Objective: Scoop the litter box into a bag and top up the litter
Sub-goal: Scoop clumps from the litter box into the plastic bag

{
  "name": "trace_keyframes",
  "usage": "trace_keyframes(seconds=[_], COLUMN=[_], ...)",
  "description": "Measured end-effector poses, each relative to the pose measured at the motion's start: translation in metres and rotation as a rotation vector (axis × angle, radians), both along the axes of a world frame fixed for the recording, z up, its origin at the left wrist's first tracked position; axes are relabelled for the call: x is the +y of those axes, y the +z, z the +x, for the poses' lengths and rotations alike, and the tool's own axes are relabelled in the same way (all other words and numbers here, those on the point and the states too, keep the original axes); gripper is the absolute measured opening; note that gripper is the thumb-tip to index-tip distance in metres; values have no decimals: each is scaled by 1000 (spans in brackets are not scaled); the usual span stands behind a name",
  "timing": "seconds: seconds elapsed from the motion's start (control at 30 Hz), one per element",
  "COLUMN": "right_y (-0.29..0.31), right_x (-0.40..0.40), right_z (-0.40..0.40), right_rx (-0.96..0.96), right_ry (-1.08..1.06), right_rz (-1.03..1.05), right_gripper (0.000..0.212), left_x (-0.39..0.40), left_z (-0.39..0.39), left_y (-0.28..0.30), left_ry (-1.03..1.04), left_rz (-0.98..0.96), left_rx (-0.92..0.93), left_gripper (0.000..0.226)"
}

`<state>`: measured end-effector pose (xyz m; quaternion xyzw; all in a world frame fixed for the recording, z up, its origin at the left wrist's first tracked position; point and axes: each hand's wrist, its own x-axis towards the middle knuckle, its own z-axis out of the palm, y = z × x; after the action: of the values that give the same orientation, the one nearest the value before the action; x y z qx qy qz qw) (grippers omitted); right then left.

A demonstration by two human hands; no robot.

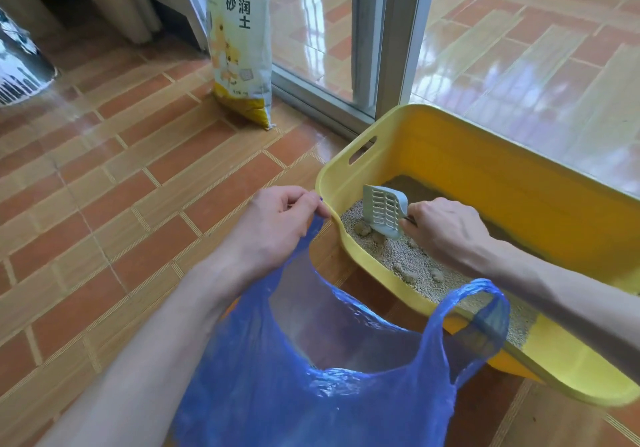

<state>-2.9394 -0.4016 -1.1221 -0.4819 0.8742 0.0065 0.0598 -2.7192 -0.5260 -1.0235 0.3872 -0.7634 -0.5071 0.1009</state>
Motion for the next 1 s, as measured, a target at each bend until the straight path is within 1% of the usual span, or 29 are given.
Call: trace_keyframes(seconds=[0.13, 0.27, 0.37, 0.47, 0.6, 0.73, 0.9, 1.0], right_y=[-5, -10, -13, -21, -25, -26, -27, -22], right_x=[-1, 3, 2, -3, -7, -1, 14, 27], right_z=[1, 6, 10, 17, 21, 23, 20, 20], right_rx=[-58, -188, -300, -444, -565, -729, -860, -998], right_ry=[47, 45, 15, -34, -152, -288, -364, -431], right_rz=[7, 2, -13, -73, -104, -136, -244, -347], right_gripper=[38, 37, 40, 43, 43, 40, 39, 39], left_x=[-1, 0, 2, 1, -1, 1, -4, -2], left_z=[3, 7, 9, 11, 9, 9, 11, 9], left_y=[-1, 1, 3, 3, 1, 0, 2, 5], left_ry=[16, 6, -7, -7, 4, 11, 40, 26], left_rz=[-25, -104, -120, -116, -60, -27, -100, -150], left_rx=[-19, -75, -78, -63, -27, -54, -103, -115], left_gripper=[35, 36, 36, 35, 34, 32, 32, 32])
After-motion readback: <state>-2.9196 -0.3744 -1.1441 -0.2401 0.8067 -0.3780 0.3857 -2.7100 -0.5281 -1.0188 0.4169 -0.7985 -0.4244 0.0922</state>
